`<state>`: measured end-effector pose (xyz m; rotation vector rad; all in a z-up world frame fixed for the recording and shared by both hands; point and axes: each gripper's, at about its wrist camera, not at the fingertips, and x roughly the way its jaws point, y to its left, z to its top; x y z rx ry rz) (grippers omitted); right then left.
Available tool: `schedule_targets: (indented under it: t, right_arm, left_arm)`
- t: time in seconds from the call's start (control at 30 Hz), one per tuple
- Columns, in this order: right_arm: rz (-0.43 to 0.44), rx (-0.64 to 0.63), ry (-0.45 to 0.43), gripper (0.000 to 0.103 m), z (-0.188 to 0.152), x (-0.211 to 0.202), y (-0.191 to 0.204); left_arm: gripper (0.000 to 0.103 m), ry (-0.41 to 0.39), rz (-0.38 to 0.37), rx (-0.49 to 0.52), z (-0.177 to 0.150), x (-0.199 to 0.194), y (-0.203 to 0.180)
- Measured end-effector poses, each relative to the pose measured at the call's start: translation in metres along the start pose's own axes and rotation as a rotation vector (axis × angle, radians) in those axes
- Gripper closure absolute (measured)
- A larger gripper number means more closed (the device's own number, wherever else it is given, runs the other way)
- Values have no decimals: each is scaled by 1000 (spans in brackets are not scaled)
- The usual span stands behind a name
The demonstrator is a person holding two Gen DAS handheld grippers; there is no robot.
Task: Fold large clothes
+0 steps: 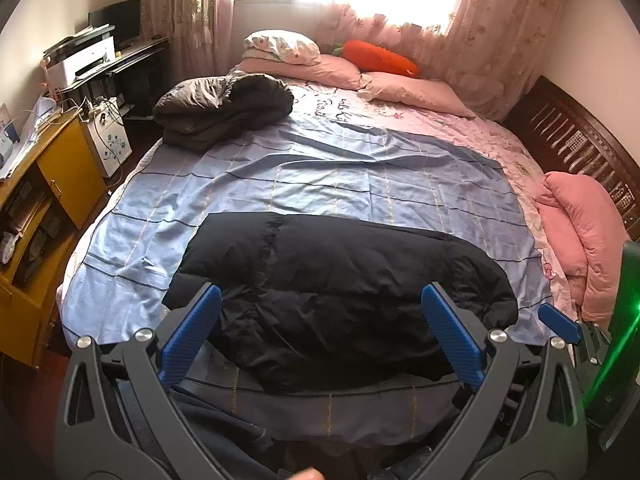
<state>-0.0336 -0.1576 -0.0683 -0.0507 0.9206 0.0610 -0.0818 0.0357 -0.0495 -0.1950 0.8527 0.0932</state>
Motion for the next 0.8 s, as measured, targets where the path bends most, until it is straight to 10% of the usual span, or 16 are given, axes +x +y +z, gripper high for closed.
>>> schedule_targets:
  t: [0.8]
  right_arm:
    - [-5, 5, 15, 1, -1, 7, -4]
  left_arm:
    - [2, -29, -15, 37, 2, 4, -3]
